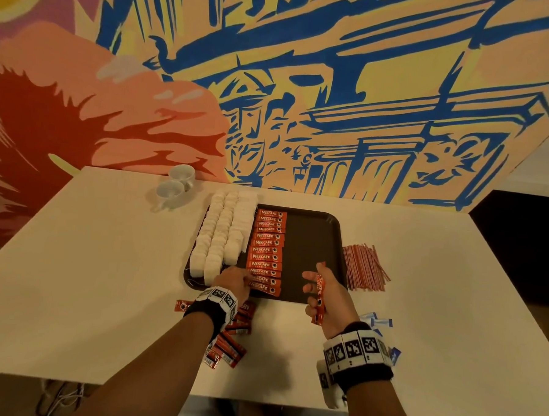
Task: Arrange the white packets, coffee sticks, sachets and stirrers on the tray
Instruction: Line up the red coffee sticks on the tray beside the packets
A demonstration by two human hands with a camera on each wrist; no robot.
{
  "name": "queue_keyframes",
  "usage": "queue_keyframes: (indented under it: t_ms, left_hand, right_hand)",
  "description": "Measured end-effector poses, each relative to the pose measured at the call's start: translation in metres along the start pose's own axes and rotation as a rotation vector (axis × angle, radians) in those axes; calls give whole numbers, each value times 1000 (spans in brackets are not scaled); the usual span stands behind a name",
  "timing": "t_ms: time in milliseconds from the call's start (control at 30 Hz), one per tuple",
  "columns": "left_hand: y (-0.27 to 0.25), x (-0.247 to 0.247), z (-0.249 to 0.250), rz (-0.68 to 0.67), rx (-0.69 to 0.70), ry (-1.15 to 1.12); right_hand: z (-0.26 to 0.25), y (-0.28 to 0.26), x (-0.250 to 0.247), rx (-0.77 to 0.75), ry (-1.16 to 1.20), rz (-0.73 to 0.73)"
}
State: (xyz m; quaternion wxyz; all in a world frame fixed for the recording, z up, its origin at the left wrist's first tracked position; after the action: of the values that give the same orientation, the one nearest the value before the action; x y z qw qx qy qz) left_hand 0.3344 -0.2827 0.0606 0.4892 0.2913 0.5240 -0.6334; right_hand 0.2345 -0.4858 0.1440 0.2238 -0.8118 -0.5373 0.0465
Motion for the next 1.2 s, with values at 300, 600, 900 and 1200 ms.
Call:
queue_keyframes:
  t_ms: [300, 600, 900, 1200]
  left_hand:
    - [0, -4, 2, 12, 31, 28]
    - [-13, -15, 2, 19, -5, -54]
    - [-58, -72, 20, -102, 141, -554]
    - [-86, -109, 37, -198, 284, -876]
  right_hand:
    - [-1, -4, 1, 9, -6, -18]
    - [-2, -4, 4, 58, 85, -58]
    - [-21, -16, 23, -39, 209, -270]
    - [-22, -31, 29, -160, -109, -409]
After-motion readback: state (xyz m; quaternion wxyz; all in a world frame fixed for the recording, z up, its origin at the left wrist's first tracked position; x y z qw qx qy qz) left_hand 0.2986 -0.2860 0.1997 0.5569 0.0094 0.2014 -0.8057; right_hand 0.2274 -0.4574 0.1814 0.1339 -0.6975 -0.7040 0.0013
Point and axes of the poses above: each hand's wrist, its own y-axis towards the middle knuckle, its own x-axis out of the palm, z = x × y, the point moved 2 cm from there along y, towards the middle knuckle, and after that the axes turned 14 degrees about -x, right-handed, at the moved point
